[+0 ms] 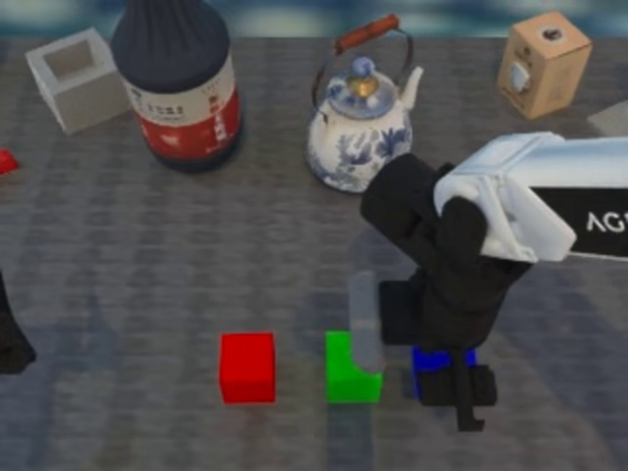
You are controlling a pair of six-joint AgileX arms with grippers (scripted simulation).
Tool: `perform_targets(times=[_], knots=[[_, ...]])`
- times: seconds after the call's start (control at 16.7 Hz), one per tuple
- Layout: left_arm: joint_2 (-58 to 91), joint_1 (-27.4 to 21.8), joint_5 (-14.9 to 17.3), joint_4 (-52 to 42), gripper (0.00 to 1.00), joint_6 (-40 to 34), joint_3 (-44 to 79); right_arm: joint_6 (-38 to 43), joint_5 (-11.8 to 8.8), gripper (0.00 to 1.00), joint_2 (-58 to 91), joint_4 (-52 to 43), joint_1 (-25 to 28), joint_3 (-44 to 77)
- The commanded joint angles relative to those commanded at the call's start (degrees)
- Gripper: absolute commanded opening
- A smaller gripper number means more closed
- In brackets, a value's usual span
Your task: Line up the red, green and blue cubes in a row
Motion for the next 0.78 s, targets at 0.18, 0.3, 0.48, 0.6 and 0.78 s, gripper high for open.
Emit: perform_targets(times=[0.18,0.3,0.48,0.6,0.78], knots=[[0.0,0.0,0.0,0.0,1.0,0.0,0.0,0.0,0.0,0.15,0.0,0.0,0.0,0.0],[0.0,0.0,0.0,0.0,1.0,0.0,0.0,0.0,0.0,0.3,0.0,0.0,0.0,0.0],[0.0,0.0,0.0,0.0,1.0,0.0,0.0,0.0,0.0,0.53,0.0,0.0,0.0,0.0],[0.0,0.0,0.0,0.0,1.0,0.0,0.0,0.0,0.0,0.68,0.0,0.0,0.0,0.0],[0.0,0.0,0.0,0.0,1.0,0.0,0.0,0.0,0.0,0.9,0.0,0.0,0.0,0.0]])
